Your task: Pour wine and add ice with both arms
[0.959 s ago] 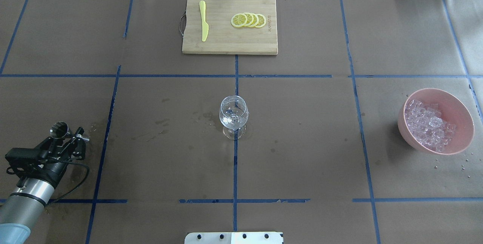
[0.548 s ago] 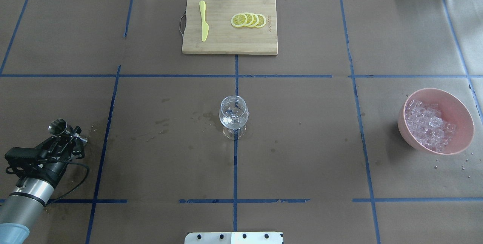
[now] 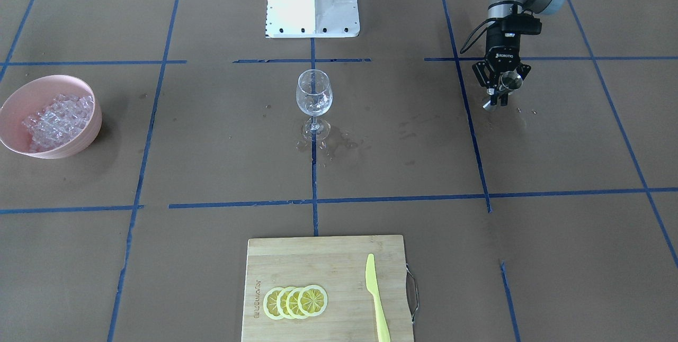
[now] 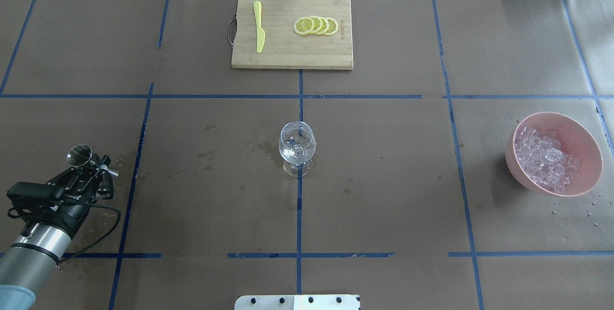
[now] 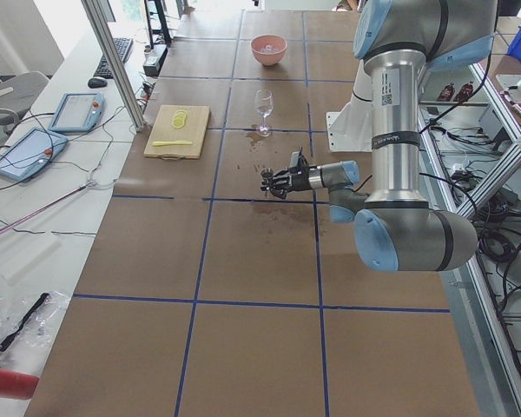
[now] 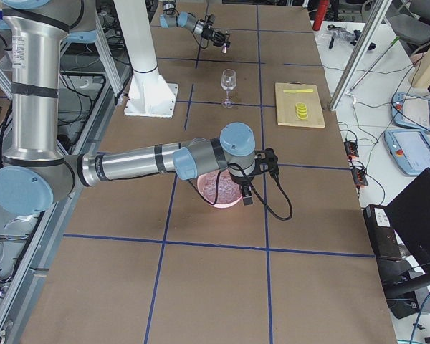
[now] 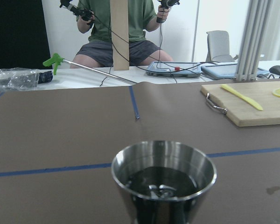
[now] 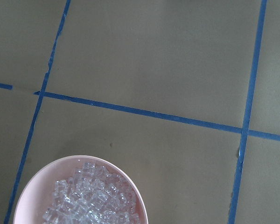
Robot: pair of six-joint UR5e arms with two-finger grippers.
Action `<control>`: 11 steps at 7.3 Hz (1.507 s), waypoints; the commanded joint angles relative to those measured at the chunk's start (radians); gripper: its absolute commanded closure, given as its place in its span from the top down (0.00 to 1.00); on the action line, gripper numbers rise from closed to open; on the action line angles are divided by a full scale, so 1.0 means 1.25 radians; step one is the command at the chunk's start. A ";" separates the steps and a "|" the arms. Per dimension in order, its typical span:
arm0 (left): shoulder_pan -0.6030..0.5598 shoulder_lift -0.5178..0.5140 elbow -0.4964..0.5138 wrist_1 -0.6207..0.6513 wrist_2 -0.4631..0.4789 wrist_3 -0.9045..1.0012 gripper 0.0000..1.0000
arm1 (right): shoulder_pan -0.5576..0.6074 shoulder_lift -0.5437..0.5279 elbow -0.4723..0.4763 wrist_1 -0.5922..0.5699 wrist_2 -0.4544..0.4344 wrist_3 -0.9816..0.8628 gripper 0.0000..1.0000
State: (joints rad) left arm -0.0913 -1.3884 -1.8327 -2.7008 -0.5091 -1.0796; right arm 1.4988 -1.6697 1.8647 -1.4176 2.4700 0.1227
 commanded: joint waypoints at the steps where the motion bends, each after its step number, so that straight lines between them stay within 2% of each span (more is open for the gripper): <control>1: 0.001 -0.102 -0.021 0.002 -0.001 0.135 0.00 | 0.000 0.001 0.000 0.000 0.001 0.000 1.00; 2: 0.002 -0.176 -0.020 0.012 -0.001 0.175 0.00 | 0.000 0.001 -0.001 0.001 0.001 0.000 1.00; 4: 0.002 -0.285 -0.020 0.011 0.008 0.333 0.00 | 0.000 0.001 -0.006 0.003 0.000 -0.001 1.00; 5: 0.002 -0.322 -0.010 0.023 0.007 0.354 0.00 | 0.000 0.001 -0.006 0.001 0.000 -0.001 1.00; 6: 0.002 -0.327 -0.014 0.074 0.005 0.358 0.00 | -0.001 0.001 -0.006 0.001 0.000 0.000 1.00; 8: -0.004 -0.403 -0.019 0.228 0.000 0.398 0.00 | -0.001 0.001 -0.004 0.003 0.000 0.000 1.00; 9: -0.008 -0.422 -0.019 0.267 -0.007 0.428 0.00 | -0.001 0.001 -0.004 0.003 0.000 0.000 1.00; 10: -0.013 -0.444 -0.019 0.268 -0.048 0.462 0.00 | -0.001 0.001 -0.004 0.003 0.000 0.000 1.00; 11: -0.014 -0.445 -0.018 0.274 -0.057 0.510 0.00 | -0.001 0.001 -0.004 0.003 0.000 0.000 1.00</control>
State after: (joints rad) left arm -0.1051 -1.9305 -1.8557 -2.3742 -0.5549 -0.5059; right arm 1.4972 -1.6690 1.8591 -1.4144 2.4697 0.1226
